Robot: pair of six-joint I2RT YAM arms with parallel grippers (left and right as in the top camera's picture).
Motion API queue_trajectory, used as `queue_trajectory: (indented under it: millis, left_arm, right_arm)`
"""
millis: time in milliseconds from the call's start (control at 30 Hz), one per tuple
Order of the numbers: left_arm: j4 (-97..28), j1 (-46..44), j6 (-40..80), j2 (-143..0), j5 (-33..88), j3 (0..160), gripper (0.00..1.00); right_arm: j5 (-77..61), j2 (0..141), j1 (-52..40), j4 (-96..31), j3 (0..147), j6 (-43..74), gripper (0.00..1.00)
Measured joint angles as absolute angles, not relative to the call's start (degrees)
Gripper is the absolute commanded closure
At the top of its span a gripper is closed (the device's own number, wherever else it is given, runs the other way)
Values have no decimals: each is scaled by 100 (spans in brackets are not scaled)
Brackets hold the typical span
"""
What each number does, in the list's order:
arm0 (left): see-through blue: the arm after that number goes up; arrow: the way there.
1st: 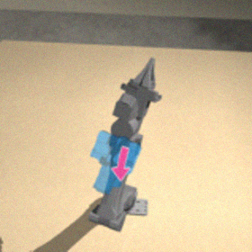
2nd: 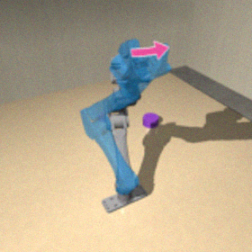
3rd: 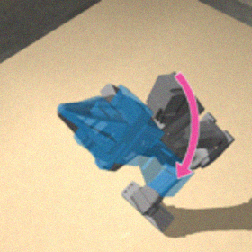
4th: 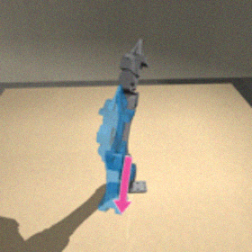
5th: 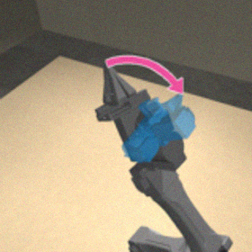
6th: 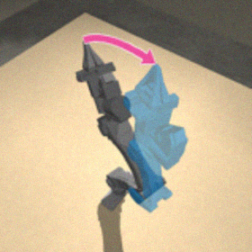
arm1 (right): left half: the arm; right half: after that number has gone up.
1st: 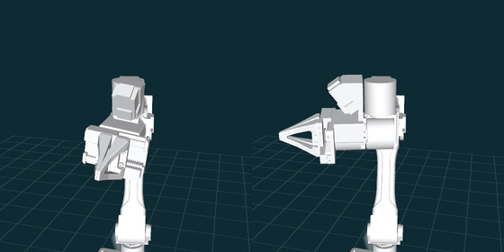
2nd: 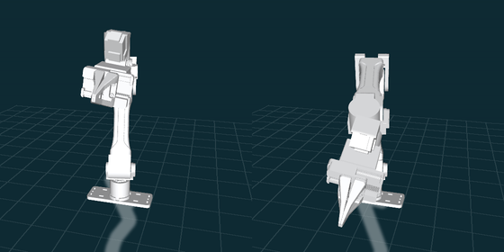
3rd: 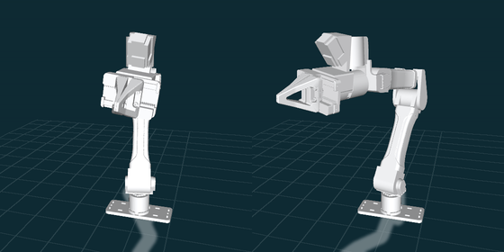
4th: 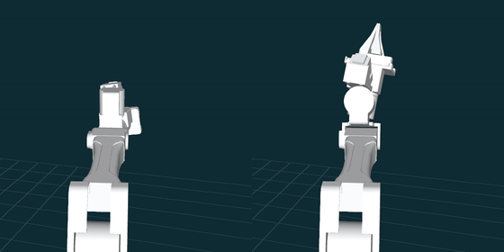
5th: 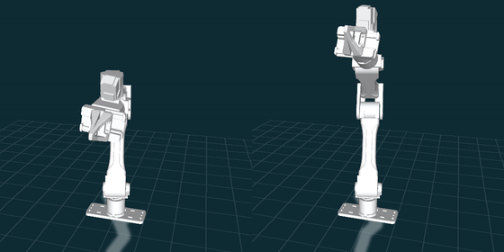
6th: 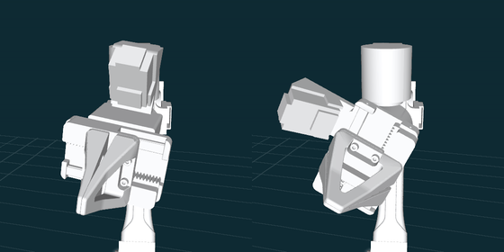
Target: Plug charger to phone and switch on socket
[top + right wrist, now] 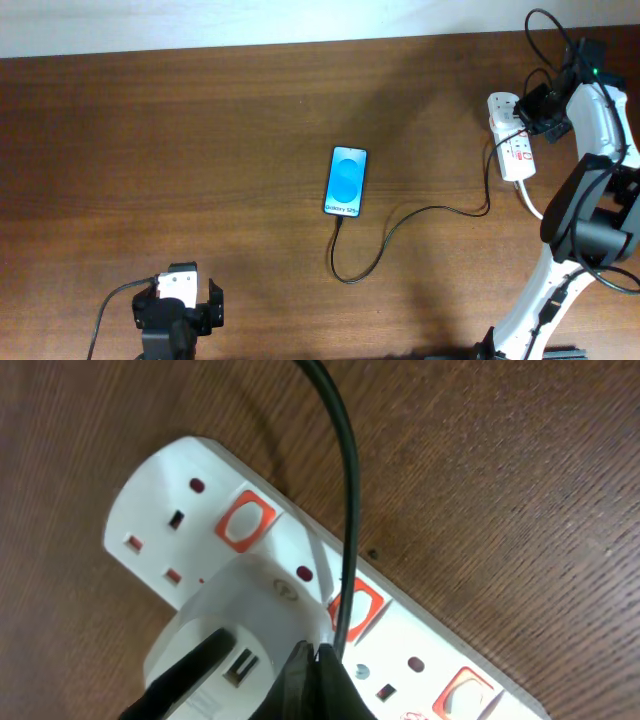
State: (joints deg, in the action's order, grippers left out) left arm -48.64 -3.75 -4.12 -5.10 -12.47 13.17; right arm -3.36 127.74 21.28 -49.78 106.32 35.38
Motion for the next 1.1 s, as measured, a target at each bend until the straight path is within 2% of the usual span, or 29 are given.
queue_trajectory:
  millis: [833, 967, 1100]
  left_arm:
    - [-4864, -375, -412, -510, -1247, 1317, 1]
    - [-4866, -375, -412, -510, -1249, 1317, 1]
    - [-4869, -375, -412, -510, -1247, 1317, 1]
  right_arm:
    - [-451, 13128, 2165, -5129, 10715, 3531, 96]
    - [-694, 13161, 2132, -5968, 10868, 3468, 96]
    - [-128, 12691, 2394, -6689, 10895, 3448, 96]
